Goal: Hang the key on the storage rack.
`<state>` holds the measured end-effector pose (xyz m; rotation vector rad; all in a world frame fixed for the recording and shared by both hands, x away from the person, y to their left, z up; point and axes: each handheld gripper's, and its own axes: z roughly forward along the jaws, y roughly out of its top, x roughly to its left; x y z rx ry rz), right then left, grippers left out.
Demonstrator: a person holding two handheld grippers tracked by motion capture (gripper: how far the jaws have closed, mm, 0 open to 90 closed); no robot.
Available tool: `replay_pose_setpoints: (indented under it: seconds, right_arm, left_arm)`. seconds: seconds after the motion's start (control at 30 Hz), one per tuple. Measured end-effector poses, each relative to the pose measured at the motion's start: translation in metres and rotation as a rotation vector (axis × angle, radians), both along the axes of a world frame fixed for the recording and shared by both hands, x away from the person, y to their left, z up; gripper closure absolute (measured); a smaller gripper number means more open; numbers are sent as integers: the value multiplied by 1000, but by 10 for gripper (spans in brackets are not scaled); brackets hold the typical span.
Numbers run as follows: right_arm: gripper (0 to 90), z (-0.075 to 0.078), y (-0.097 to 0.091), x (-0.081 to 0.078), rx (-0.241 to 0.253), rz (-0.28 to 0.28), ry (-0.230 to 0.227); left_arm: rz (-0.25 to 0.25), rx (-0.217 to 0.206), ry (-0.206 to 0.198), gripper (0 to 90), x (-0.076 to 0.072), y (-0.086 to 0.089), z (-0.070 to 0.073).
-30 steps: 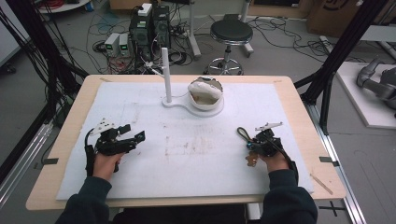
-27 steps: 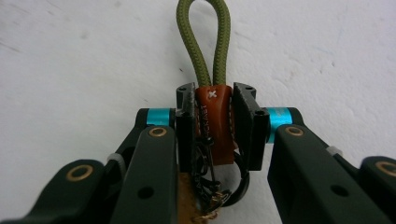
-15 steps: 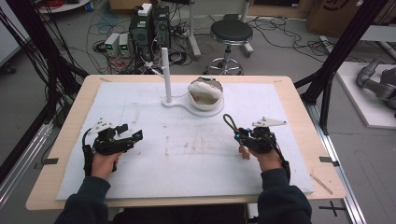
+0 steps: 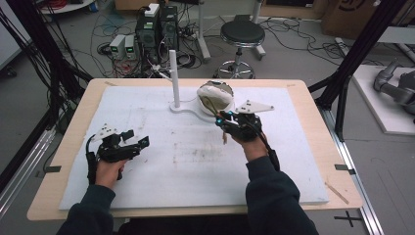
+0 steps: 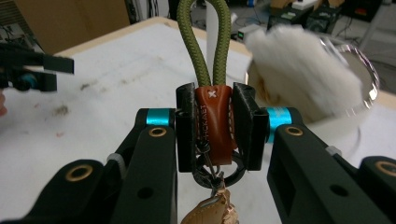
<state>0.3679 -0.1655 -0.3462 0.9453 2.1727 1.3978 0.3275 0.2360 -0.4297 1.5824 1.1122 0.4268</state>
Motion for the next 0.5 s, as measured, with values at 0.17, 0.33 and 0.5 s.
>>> replay_pose_setpoints:
  seconds: [0.17,0.33,0.5]
  right_arm:
    - [729,15,28,16,-16,-2,-40]
    - [729,31,51,32,-23,-2,-82]
    - [729,42,75,45,-64,-17,-117]
  left_arm:
    - [-4,0,0,214,0,0,0]
    - [-8,1,0,213,0,0,0]
    - [-9,0,0,214,1,0,0]
